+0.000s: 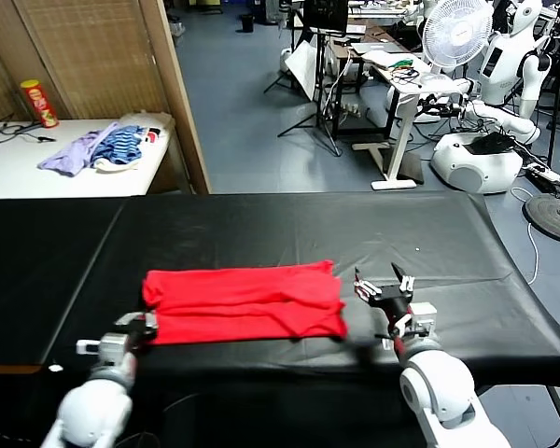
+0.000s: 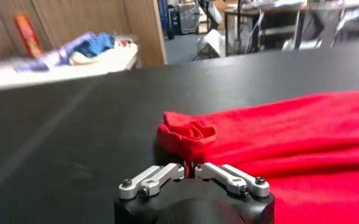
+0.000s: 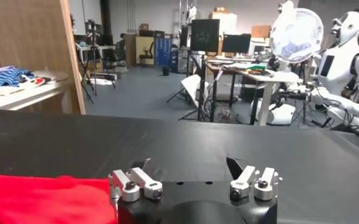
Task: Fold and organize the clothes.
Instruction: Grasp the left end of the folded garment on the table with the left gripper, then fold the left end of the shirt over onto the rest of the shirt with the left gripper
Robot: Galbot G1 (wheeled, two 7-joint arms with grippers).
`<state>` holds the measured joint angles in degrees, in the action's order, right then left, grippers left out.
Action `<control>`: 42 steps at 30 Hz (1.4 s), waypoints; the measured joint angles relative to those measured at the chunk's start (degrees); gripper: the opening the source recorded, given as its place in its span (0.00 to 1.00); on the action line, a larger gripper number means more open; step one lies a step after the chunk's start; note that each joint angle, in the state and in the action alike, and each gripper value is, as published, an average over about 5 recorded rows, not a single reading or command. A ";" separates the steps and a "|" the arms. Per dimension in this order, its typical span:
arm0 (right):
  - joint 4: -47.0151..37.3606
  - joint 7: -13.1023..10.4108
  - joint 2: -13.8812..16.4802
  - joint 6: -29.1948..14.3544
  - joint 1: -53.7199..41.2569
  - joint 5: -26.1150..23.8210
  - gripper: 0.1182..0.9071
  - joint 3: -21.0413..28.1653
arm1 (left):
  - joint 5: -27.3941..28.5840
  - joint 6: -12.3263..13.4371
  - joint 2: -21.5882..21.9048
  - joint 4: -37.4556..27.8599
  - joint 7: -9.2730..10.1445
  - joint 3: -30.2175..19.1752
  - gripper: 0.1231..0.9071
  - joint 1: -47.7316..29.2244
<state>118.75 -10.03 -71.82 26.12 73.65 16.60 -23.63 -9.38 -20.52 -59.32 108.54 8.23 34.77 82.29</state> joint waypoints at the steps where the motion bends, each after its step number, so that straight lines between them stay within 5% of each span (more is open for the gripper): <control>1: 0.25 0.00 -0.13 0.03 0.20 -0.07 0.86 -0.04 | 0.83 0.19 1.72 0.01 -0.04 0.82 0.05 0.40; 8: 1.12 -0.06 -1.01 0.04 1.59 -1.38 0.86 -0.48 | -2.35 -1.32 5.70 3.90 1.79 1.21 0.05 0.51; 20: 1.93 -0.11 -2.37 0.28 3.72 -3.17 0.86 -1.95 | -29.31 -6.07 -7.66 11.80 10.25 -14.41 0.05 -6.44; 35: 0.40 1.05 -3.21 0.14 2.34 -4.03 0.86 -0.39 | -33.68 -5.22 -16.29 7.44 9.74 -21.53 0.05 -13.26; 38: -0.40 1.84 -2.86 -0.37 1.55 -3.68 0.86 0.56 | -34.00 -4.94 -16.88 7.07 9.33 -21.55 0.12 -13.21; 42: -1.94 2.57 -1.77 -0.62 -0.12 -1.44 0.86 2.39 | -37.91 -4.94 -18.10 7.81 10.55 -21.16 0.39 -12.73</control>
<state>116.81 -7.45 -73.59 25.50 73.53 15.15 -21.25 -47.29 -25.46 -77.42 116.35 18.78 13.61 69.57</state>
